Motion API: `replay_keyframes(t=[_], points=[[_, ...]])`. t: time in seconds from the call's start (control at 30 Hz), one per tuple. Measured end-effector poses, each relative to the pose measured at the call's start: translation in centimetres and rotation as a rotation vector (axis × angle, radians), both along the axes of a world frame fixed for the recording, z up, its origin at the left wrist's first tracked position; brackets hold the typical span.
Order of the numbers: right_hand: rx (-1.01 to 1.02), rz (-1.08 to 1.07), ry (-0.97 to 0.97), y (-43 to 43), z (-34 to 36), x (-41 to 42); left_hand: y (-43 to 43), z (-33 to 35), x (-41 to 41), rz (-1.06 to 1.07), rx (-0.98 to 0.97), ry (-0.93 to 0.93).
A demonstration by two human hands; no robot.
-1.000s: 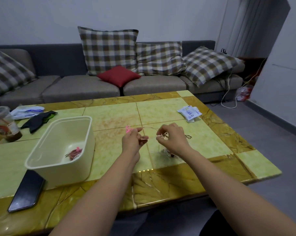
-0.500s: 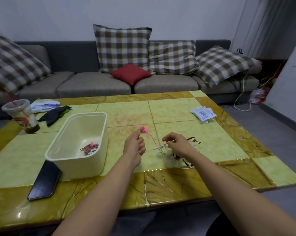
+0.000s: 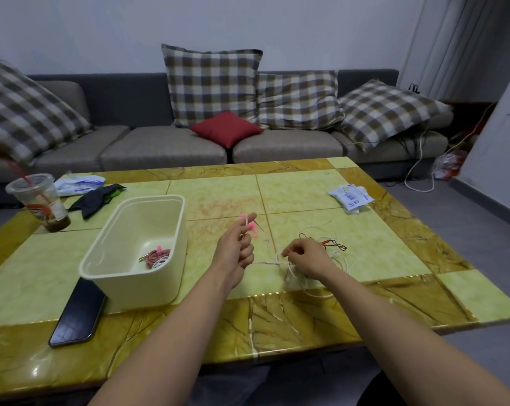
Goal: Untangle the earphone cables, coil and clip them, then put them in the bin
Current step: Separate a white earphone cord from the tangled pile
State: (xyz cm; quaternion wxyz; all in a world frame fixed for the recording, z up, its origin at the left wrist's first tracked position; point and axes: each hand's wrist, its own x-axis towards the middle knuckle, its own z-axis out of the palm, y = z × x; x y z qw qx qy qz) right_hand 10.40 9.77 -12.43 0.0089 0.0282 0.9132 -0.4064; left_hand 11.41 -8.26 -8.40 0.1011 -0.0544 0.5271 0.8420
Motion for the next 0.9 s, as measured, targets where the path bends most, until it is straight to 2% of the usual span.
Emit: replay_keyframes(t=[0.07, 0.13, 0.23, 0.33, 0.47, 0.6, 0.77, 0.8, 0.9], points=[[-0.066, -0.133, 0.083, 0.4, 0.3, -0.1, 0.0, 0.0, -0.1, 0.065, 0.044, 0.014], [-0.074, -0.177, 0.069, 0.8, 0.5, -0.2, -0.1, -0.2, -0.1, 0.116, 0.066, 0.027], [0.013, -0.110, -0.059, 1.2, 0.3, -0.3, 0.0, -0.4, -0.1, 0.168, 0.021, 0.060], [0.091, -0.083, -0.036, 1.2, 0.3, 0.1, 0.0, -0.6, -0.1, 0.209, -0.068, 0.096], [0.043, -0.024, 0.075, 1.1, 1.1, 1.1, -0.1, -0.8, 0.2, 0.167, -0.157, 0.101], [-0.028, 0.206, -0.011, 0.3, 1.1, 1.0, -0.1, -0.8, 0.2, 0.124, -0.212, 0.072], [0.221, 0.285, 0.088, -1.7, 0.0, 0.1, -0.4, -0.4, 0.6, 0.021, -0.219, 0.082], [0.194, 0.299, 0.065, -2.2, -0.1, 0.1, -0.6, -0.3, 0.7, -0.006, -0.219, 0.083], [-0.077, 0.323, -0.068, -3.4, -0.5, 0.2, -1.1, -0.3, 1.0, -0.078, -0.210, 0.102]])
